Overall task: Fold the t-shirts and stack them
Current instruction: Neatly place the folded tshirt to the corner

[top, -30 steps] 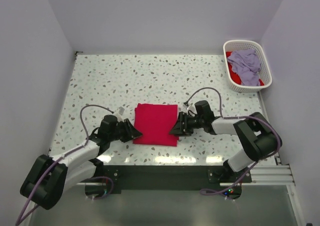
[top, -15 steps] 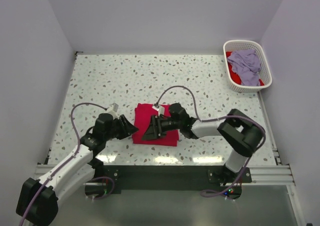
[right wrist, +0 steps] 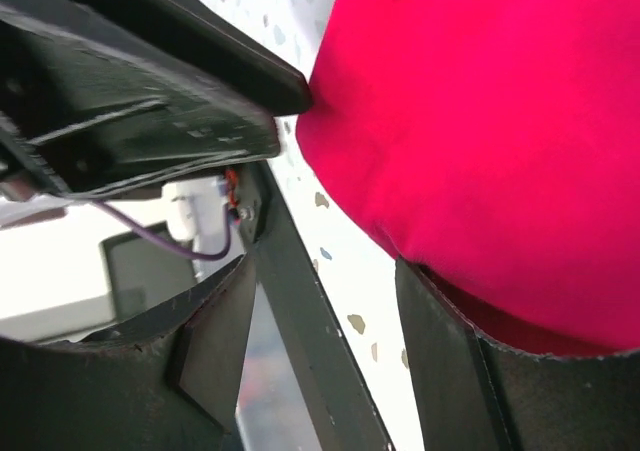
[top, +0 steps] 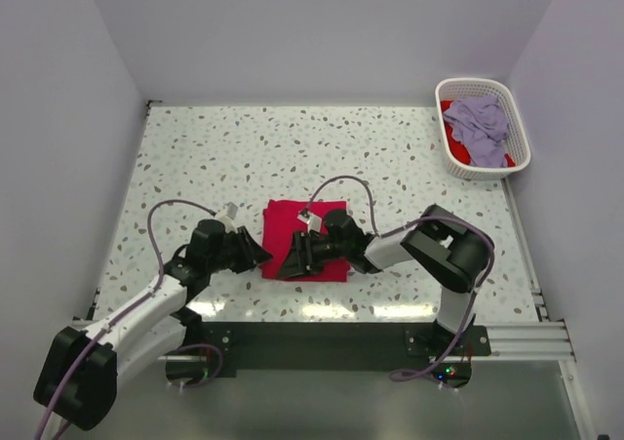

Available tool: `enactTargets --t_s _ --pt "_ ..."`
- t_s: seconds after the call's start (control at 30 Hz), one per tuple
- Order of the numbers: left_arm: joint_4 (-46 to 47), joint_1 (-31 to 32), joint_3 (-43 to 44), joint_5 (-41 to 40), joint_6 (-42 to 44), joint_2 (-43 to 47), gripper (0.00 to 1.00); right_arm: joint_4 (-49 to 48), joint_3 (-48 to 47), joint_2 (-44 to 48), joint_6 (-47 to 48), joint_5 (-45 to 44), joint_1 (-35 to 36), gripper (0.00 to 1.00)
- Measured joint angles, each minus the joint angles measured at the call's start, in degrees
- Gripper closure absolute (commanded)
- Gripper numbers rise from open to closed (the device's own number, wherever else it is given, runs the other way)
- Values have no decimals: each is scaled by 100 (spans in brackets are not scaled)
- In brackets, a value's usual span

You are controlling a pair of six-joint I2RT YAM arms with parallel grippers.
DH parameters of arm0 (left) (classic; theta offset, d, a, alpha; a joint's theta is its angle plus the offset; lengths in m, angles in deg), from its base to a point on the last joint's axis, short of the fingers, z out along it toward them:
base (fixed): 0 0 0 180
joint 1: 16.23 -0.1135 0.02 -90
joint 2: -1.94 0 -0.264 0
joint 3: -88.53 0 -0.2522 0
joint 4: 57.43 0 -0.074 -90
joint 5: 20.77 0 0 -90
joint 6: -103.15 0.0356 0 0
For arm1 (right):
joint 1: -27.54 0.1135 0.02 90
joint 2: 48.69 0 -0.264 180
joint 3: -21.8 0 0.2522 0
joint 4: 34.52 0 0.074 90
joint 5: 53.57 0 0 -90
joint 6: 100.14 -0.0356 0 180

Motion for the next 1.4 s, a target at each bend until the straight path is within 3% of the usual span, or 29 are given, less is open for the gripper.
enactTargets --t_s 0.13,0.33,0.43,0.47,0.6,0.8,0.97,1.2,1.3,1.4 --pt "221 2 -35 76 -7 -380 81 820 -2 562 476 -352 -15 39" --pt "774 -44 -645 122 -356 -564 89 1106 0 632 656 -437 -57 40" --pt "780 -81 -776 118 -437 -199 76 1401 48 925 772 -439 -271 39" --pt "691 -83 -776 81 -439 7 67 1537 70 1091 831 -439 -422 39" --pt "409 -96 -348 -238 -385 422 61 2074 0 1733 1189 -439 -1294 39" --pt "990 -164 1248 -341 -197 -1272 64 2708 -732 1836 1635 -424 -2267 41" --pt "1659 -385 1954 -337 -94 -2833 72 2601 -1268 1145 1705 -256 -2761 44" --pt "2238 -1095 1821 -219 -70 -4054 76 2282 -1471 -310 1600 -4 -3051 46" --pt "2376 -1349 1659 -39 -131 -4242 79 2223 -1513 -330 1652 17 -3056 46" --pt "2389 -1432 1631 184 -153 -4205 76 2459 -1563 -245 1832 -37 -3049 44"
